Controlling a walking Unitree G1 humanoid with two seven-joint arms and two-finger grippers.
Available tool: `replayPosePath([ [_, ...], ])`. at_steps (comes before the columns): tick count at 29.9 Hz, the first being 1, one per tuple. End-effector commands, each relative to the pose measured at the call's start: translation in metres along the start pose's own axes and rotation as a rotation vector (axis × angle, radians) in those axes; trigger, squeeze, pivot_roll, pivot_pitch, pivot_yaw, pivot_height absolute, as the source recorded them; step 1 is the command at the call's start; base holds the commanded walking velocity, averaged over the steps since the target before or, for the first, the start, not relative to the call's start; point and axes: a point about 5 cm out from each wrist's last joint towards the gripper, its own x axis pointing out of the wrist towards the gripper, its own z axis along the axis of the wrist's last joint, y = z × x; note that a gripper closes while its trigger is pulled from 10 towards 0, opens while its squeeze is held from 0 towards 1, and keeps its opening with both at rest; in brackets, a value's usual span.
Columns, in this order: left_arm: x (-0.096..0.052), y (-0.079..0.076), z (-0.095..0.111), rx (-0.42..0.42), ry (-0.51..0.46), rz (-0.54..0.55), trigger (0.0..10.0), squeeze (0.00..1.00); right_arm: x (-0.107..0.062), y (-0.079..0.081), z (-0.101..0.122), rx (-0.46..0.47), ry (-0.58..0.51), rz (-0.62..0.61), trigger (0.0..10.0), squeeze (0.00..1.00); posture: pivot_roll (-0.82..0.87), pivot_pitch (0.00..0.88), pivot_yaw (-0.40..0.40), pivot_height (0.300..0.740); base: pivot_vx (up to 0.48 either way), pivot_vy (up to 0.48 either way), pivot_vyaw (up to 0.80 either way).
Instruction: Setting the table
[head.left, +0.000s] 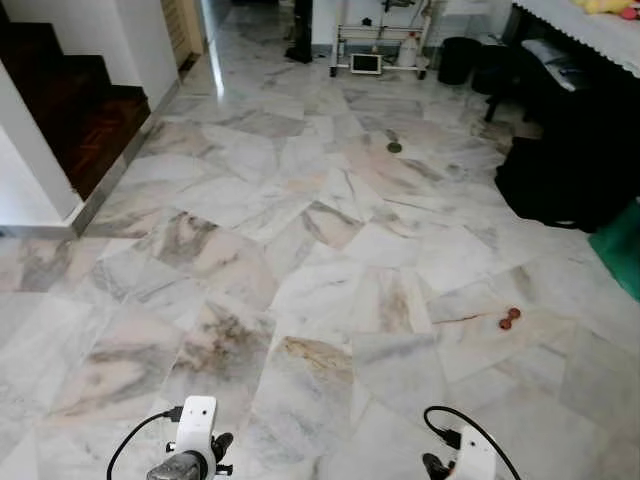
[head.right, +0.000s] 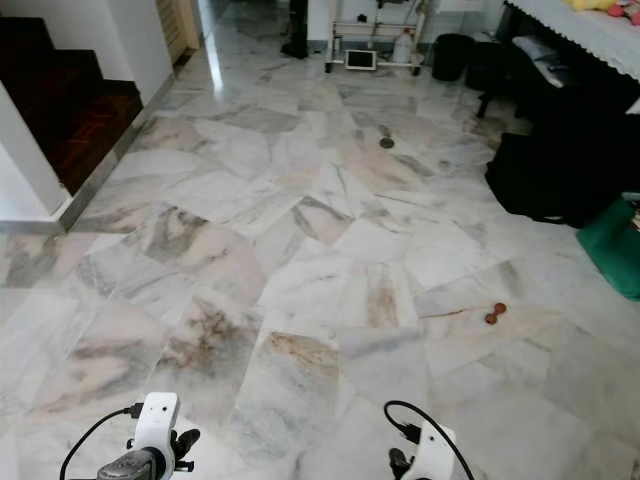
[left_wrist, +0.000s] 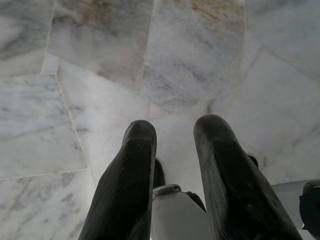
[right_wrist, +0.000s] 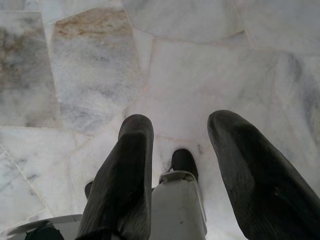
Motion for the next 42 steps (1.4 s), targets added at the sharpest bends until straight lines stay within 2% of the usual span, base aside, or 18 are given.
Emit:
replayPosePath([
  [1, -0.001, 0.000, -0.004, -0.007, 0.013, 0.000, 10.0, 0.00, 0.000, 0.000, 0.001, -0.013, 0.006, -0.007, 10.0, 0.00, 0.04, 0.000, -0.038, 0.740, 0.000, 0.000, -0.51],
  [7, -0.001, -0.001, -0.005, -0.003, 0.016, -0.007, 10.0, 0.00, 0.002, 0.001, 0.009, -0.025, -0.008, -0.013, 10.0, 0.00, 0.04, 0.000, -0.035, 0.740, 0.000, 0.000, -0.51],
  [8, -0.001, -0.002, -0.005, -0.003, 0.012, -0.008, 10.0, 0.00, 0.001, -0.010, 0.013, -0.030, -0.016, -0.026, 10.0, 0.00, 0.03, 0.000, -0.035, 0.740, 0.000, 0.000, -0.51],
  [10, -0.001, -0.002, -0.005, -0.003, 0.011, -0.009, 10.0, 0.00, 0.001, -0.015, 0.014, -0.032, -0.018, -0.030, 10.0, 0.00, 0.03, 0.000, -0.035, 0.740, 0.000, 0.000, -0.51],
  [12, -0.001, -0.002, -0.005, -0.002, 0.010, -0.012, 10.0, 0.00, -0.002, -0.031, 0.015, -0.038, -0.019, -0.042, 10.0, 0.00, 0.04, 0.000, -0.036, 0.740, 0.000, 0.000, -0.51],
  [17, 0.000, -0.004, -0.004, -0.003, 0.008, -0.018, 10.0, 0.00, -0.004, -0.043, 0.018, -0.041, -0.021, -0.055, 10.0, 0.00, 0.04, 0.000, -0.037, 0.740, 0.000, 0.000, -0.51],
  [22, 0.000, -0.004, -0.003, -0.006, 0.012, -0.012, 10.0, 0.00, -0.001, -0.016, 0.007, -0.049, -0.006, -0.026, 10.0, 0.00, 0.04, 0.000, -0.039, 0.740, 0.000, 0.000, -0.51],
  [23, 0.000, -0.004, -0.004, -0.015, 0.016, -0.008, 10.0, 0.00, 0.000, -0.003, 0.003, -0.051, -0.001, -0.015, 10.0, 0.00, 0.04, 0.000, -0.039, 0.740, 0.000, 0.000, -0.52],
  [24, 0.000, -0.004, -0.004, -0.015, 0.016, -0.008, 10.0, 0.00, 0.000, -0.003, 0.003, -0.051, -0.001, -0.015, 10.0, 0.00, 0.04, 0.000, -0.039, 0.740, 0.000, 0.000, -0.52],
  [25, 0.000, -0.004, -0.004, -0.021, 0.019, -0.008, 10.0, 0.00, 0.001, 0.007, 0.002, -0.054, 0.003, -0.007, 10.0, 0.00, 0.04, 0.000, -0.040, 0.740, 0.000, 0.000, -0.52],
  [28, 0.000, -0.004, -0.005, -0.029, 0.023, -0.003, 10.0, 0.00, 0.001, 0.018, -0.002, -0.057, 0.008, 0.001, 10.0, 0.00, 0.04, 0.000, -0.042, 0.740, 0.000, 0.446, -0.51],
  [35, 0.000, -0.004, -0.005, -0.009, 0.020, -0.004, 10.0, 0.00, 0.001, 0.024, -0.005, -0.058, 0.016, 0.004, 10.0, 0.00, 0.04, 0.000, -0.042, 0.740, 0.000, 0.137, -0.52],
  [36, 0.000, -0.004, -0.005, -0.009, 0.020, -0.002, 10.0, 0.00, 0.001, 0.013, -0.001, -0.053, 0.010, -0.007, 10.0, 0.00, 0.04, 0.000, -0.044, 0.740, 0.000, 0.000, -0.52],
  [37, 0.000, -0.004, -0.005, -0.009, 0.020, -0.002, 10.0, 0.00, 0.001, 0.013, -0.001, -0.053, 0.010, -0.007, 10.0, 0.00, 0.04, 0.000, -0.044, 0.740, 0.000, 0.000, -0.52],
  [38, 0.000, -0.004, -0.005, -0.007, 0.019, -0.002, 10.0, 0.00, 0.001, 0.006, 0.002, -0.052, 0.005, -0.015, 10.0, 0.00, 0.04, 0.000, -0.044, 0.740, 0.000, 0.000, -0.52],
  [42, 0.000, -0.004, -0.005, -0.004, 0.017, -0.001, 10.0, 0.00, 0.001, 0.003, 0.004, -0.050, 0.001, -0.020, 10.0, 0.00, 0.04, 0.000, -0.043, 0.740, 0.000, 0.000, -0.52],
])
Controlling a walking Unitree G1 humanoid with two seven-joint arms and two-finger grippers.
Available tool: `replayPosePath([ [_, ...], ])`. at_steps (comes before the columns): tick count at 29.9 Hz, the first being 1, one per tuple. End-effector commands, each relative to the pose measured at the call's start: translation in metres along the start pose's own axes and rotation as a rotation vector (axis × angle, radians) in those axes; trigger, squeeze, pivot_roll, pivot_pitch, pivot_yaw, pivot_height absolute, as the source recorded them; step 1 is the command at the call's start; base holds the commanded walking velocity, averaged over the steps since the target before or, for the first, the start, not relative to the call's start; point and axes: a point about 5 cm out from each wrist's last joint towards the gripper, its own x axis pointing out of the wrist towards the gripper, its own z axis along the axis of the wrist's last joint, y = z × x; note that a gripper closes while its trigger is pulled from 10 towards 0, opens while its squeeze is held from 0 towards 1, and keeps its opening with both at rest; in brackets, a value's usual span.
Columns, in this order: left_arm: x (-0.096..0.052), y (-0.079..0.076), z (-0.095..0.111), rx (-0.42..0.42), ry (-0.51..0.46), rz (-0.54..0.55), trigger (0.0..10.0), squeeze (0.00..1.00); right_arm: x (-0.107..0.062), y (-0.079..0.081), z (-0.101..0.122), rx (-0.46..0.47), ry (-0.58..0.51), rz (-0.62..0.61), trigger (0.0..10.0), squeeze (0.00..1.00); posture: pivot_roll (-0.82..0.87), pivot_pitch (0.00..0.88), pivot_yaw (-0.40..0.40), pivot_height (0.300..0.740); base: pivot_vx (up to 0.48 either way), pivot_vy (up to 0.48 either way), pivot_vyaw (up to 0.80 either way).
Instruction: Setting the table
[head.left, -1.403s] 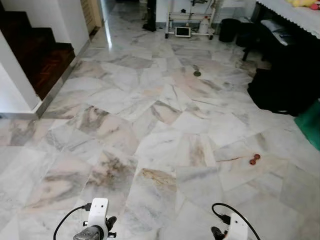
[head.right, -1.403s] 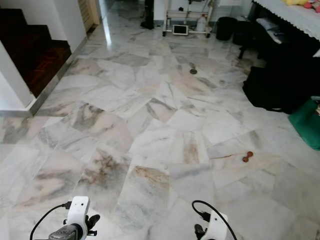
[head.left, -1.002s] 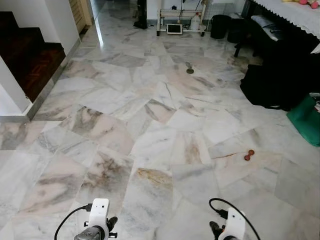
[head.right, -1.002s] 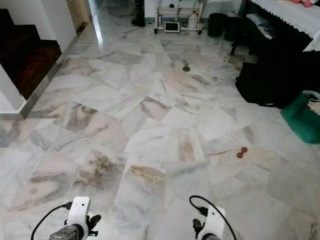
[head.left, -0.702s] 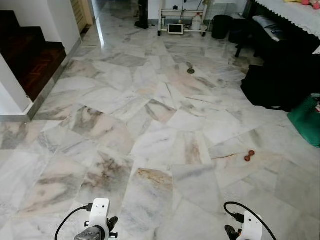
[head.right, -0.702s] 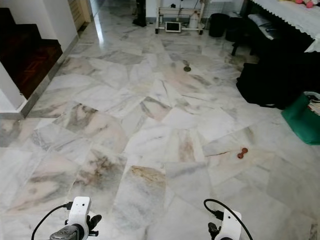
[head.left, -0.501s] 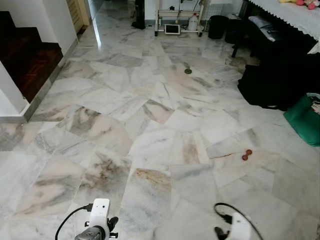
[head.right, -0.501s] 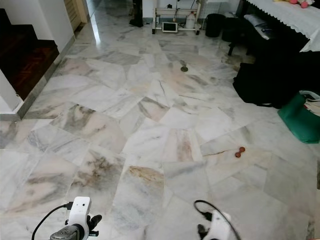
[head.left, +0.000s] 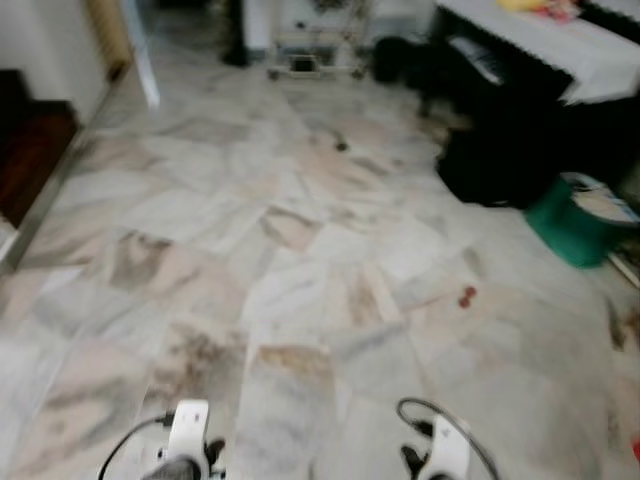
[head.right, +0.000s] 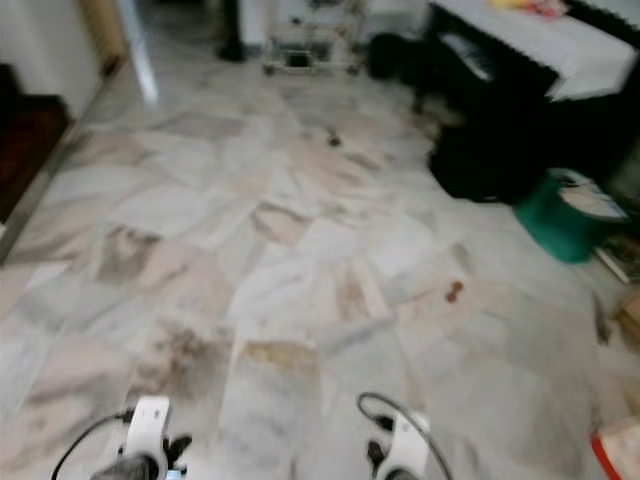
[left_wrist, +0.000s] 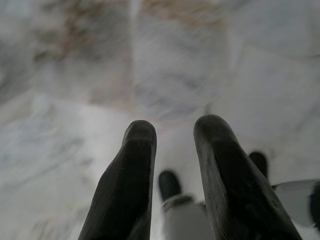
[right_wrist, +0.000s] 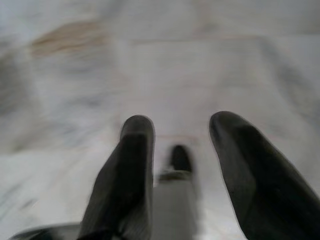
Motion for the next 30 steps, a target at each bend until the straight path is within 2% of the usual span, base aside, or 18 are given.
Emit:
replayPosePath([
  [1, -0.0004, -0.0063, -0.0070, 0.000, 0.023, -0.016, 10.0, 0.00, 0.0004, 0.0019, 0.0007, 0.012, 0.003, 0.007, 10.0, 0.00, 0.04, 0.000, -0.043, 0.740, 0.000, 0.000, -0.52],
  [16, 0.0001, -0.0077, -0.0054, 0.018, 0.021, -0.023, 10.0, 0.00, 0.0001, -0.0053, 0.0024, 0.017, 0.001, 0.005, 10.0, 0.00, 0.05, 0.000, -0.041, 0.740, 0.000, 0.000, -0.52],
  [20, 0.0000, -0.0063, -0.0048, 0.015, 0.017, -0.017, 10.0, 0.00, 0.0001, -0.0059, 0.0026, 0.019, 0.001, 0.005, 10.0, 0.00, 0.04, 0.000, -0.040, 0.740, 0.000, 0.298, -0.52],
  [25, 0.0000, -0.0050, -0.0045, 0.020, 0.020, -0.014, 10.0, 0.00, 0.0000, -0.0062, 0.0025, 0.021, 0.000, 0.003, 10.0, 0.00, 0.05, 0.000, -0.040, 0.740, 0.000, 0.000, -0.52],
  [30, 0.0002, -0.0049, -0.0028, 0.029, 0.012, -0.016, 10.0, 0.00, 0.0000, -0.0064, 0.0024, 0.021, 0.001, 0.004, 10.0, 0.00, 0.05, 0.000, -0.040, 0.740, 0.000, 0.337, -0.52],
])
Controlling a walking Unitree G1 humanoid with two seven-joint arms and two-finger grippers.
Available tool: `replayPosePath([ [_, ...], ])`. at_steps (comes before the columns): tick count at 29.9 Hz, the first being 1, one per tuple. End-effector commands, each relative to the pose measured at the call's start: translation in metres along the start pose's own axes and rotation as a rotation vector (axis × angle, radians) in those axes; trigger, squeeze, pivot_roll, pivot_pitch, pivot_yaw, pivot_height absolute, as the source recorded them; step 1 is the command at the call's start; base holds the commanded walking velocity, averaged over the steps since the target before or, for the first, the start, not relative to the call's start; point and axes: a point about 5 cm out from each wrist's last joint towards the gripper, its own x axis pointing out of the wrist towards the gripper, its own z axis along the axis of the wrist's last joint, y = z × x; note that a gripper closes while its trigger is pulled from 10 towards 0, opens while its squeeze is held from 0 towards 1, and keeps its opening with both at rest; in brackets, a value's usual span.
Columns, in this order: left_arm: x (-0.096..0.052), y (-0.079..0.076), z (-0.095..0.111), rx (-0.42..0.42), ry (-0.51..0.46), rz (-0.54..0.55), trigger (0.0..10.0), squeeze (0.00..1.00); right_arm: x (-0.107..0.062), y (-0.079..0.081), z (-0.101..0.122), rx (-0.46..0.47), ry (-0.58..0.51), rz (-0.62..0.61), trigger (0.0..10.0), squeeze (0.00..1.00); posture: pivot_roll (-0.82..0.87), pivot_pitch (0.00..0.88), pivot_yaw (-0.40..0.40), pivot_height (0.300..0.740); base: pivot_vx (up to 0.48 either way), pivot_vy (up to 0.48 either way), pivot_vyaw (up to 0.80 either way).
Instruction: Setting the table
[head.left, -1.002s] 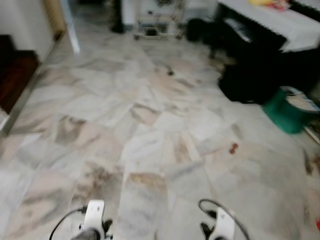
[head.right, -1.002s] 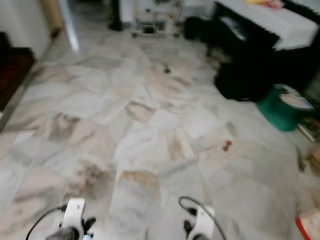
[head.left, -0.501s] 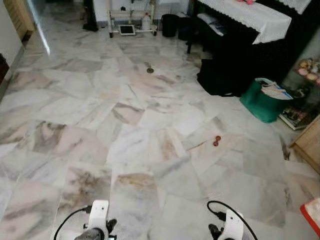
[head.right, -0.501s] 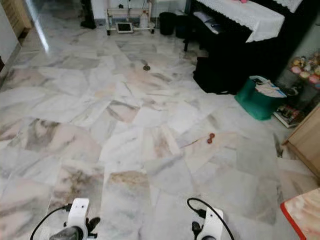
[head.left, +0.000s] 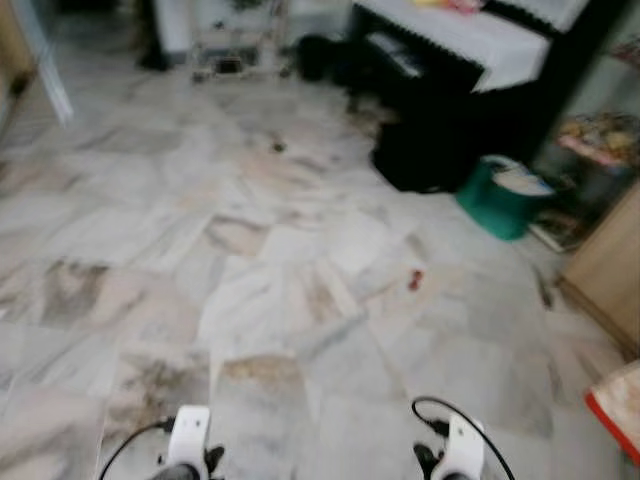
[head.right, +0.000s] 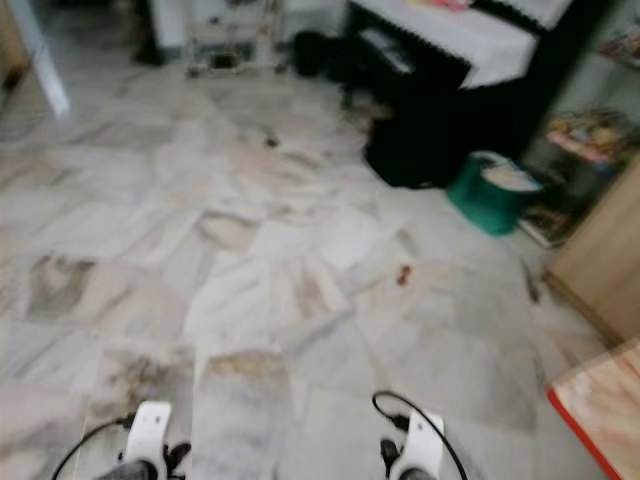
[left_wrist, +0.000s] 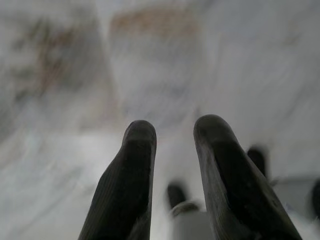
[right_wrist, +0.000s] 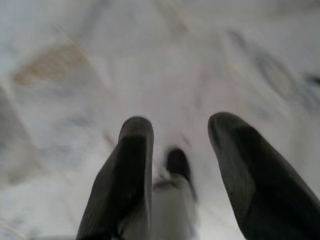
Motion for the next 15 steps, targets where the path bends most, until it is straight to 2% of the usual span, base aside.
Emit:
replayPosePath([
  [1, -0.0033, 0.0039, -0.0125, 0.009, 0.033, 0.008, 10.0, 0.00, 0.0007, 0.0043, 0.0009, 0.007, 0.004, 0.008, 10.0, 0.00, 0.05, 0.000, -0.040, 0.740, 0.000, 0.000, -0.52],
  [15, -0.0030, 0.0028, -0.0123, 0.019, 0.034, 0.004, 10.0, 0.00, 0.0006, 0.0034, 0.0006, 0.006, 0.005, 0.007, 10.0, 0.00, 0.05, 0.000, -0.041, 0.740, 0.000, 0.000, -0.52],
])
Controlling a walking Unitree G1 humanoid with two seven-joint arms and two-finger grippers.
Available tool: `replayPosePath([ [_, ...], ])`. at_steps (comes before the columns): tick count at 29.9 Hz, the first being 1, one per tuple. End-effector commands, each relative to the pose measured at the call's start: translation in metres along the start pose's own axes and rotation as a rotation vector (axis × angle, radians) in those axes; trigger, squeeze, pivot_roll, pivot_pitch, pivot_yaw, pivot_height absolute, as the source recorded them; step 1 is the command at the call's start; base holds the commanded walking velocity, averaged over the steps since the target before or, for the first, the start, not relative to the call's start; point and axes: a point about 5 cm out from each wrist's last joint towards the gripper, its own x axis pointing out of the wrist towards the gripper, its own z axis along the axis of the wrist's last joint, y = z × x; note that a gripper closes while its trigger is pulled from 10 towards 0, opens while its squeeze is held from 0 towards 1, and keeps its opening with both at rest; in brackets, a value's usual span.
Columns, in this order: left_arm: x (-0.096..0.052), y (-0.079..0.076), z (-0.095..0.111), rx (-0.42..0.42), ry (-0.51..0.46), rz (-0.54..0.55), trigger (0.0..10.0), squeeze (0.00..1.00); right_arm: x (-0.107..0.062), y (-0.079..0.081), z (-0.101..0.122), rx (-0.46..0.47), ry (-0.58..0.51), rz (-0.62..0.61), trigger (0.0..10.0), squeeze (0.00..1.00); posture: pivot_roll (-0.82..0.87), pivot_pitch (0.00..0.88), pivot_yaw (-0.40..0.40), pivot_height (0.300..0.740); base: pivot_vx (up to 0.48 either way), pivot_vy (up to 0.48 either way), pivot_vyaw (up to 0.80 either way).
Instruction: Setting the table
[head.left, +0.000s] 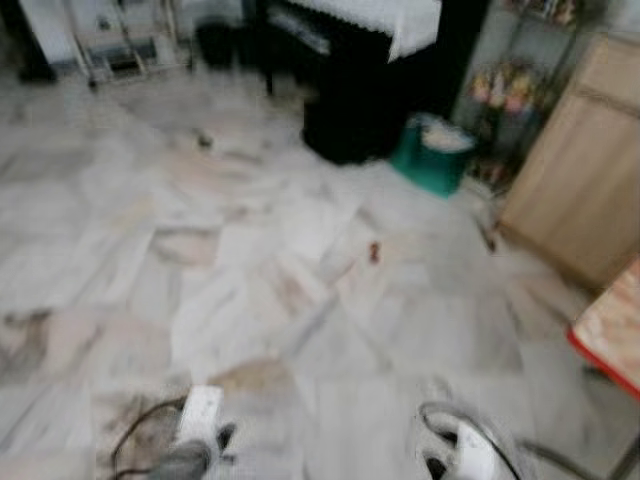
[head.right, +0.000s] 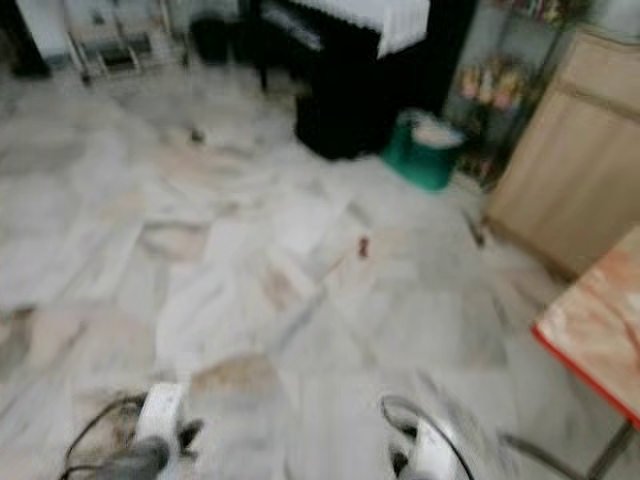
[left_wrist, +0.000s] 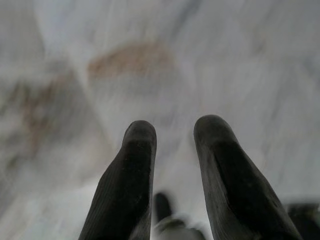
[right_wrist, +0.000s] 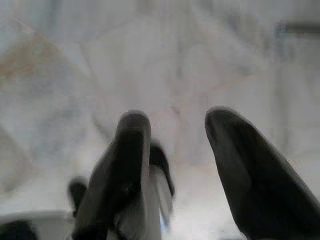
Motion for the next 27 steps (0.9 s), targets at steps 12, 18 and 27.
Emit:
replayPosePath([
  [12, -0.0063, 0.0059, -0.0229, 0.003, 0.074, 0.013, 10.0, 0.00, 0.0003, 0.0043, 0.0003, 0.002, -0.007, 0.006, 10.0, 0.00, 0.05, 0.000, -0.041, 0.740, 0.000, 0.000, -0.52],
  [18, -0.0061, 0.0063, -0.0219, -0.001, 0.069, 0.013, 10.0, 0.00, 0.0003, 0.0038, 0.0004, 0.002, -0.008, 0.002, 10.0, 0.00, 0.05, 0.000, -0.041, 0.740, 0.000, 0.000, -0.52],
  [27, -0.0058, 0.0057, -0.0214, -0.007, 0.067, 0.012, 10.0, 0.00, 0.0002, 0.0030, 0.0003, -0.001, -0.008, 0.000, 10.0, 0.00, 0.04, 0.000, -0.044, 0.740, 0.000, 0.000, -0.52],
])
